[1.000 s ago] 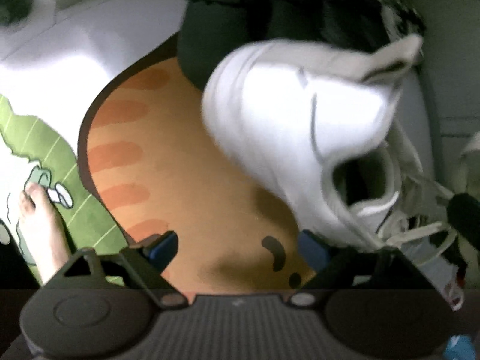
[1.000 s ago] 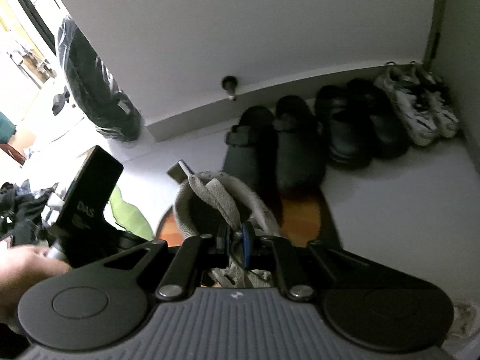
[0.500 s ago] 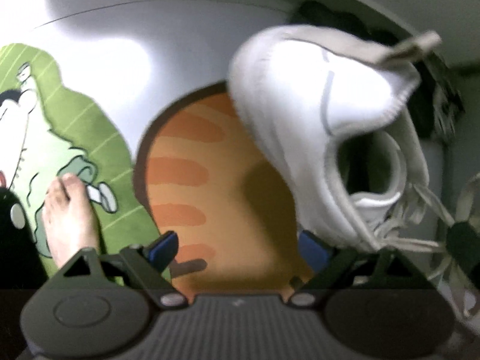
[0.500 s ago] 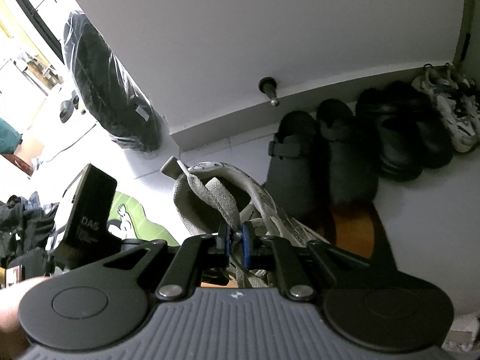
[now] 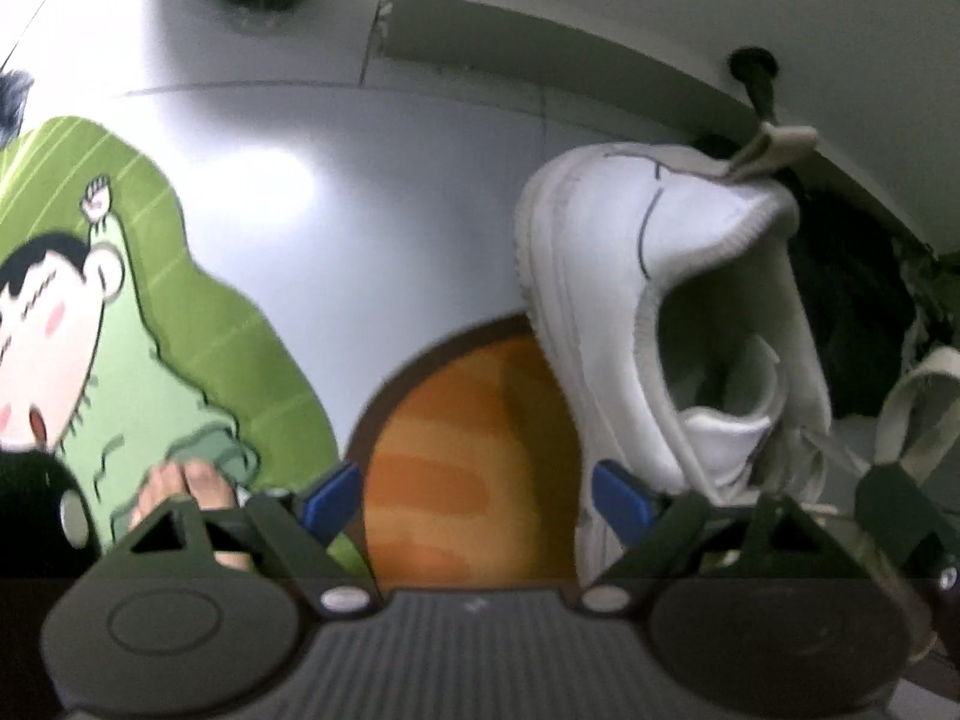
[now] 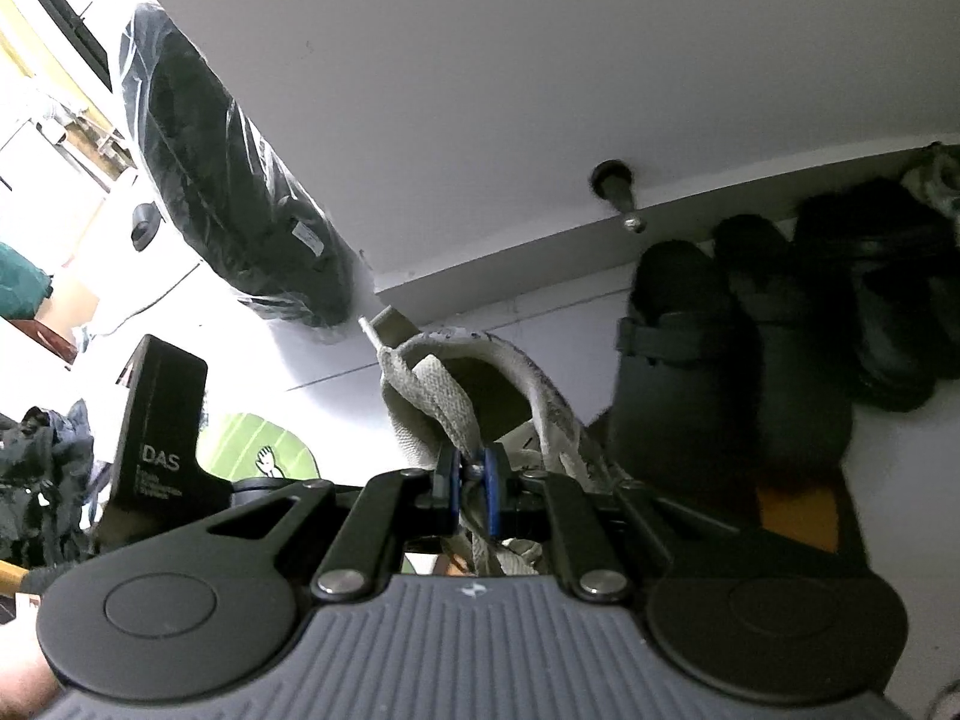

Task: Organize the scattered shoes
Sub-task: 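Lift the white sneaker and carry it toward the wall beside the black clogs, then stand the sneaker heel-up against the wall and open the right gripper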

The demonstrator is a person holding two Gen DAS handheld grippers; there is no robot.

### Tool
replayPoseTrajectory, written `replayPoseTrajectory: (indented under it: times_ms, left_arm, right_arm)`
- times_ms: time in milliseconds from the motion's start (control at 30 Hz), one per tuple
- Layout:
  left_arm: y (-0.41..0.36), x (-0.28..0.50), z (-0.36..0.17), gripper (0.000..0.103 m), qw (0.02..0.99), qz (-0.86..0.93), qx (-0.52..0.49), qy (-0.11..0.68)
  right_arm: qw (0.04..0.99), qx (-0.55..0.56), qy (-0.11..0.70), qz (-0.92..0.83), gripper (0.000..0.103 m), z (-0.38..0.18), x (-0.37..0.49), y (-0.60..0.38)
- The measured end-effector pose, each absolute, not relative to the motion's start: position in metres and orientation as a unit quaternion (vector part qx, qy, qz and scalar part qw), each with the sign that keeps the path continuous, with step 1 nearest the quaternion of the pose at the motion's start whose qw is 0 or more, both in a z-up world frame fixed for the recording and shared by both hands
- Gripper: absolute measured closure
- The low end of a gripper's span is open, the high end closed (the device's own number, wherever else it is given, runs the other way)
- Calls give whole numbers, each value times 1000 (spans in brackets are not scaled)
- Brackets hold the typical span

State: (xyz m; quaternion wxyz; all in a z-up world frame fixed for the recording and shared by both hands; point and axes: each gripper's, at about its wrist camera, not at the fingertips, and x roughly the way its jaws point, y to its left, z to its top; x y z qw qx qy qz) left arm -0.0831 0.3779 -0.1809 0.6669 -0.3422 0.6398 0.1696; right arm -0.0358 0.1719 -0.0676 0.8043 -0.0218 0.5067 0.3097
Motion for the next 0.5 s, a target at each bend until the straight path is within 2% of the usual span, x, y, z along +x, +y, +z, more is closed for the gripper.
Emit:
replayPoseTrajectory:
  times_ms: [267,500]
  left_arm:
    - [411,-68,-208,17,700,177,-291,628]
    - [439,-67,-233,17,704,193,-318,605]
  right_arm:
    - [790,-2,525,316,94,-104,-13,217]
    - [782,38,543,302,94,-131,8,239]
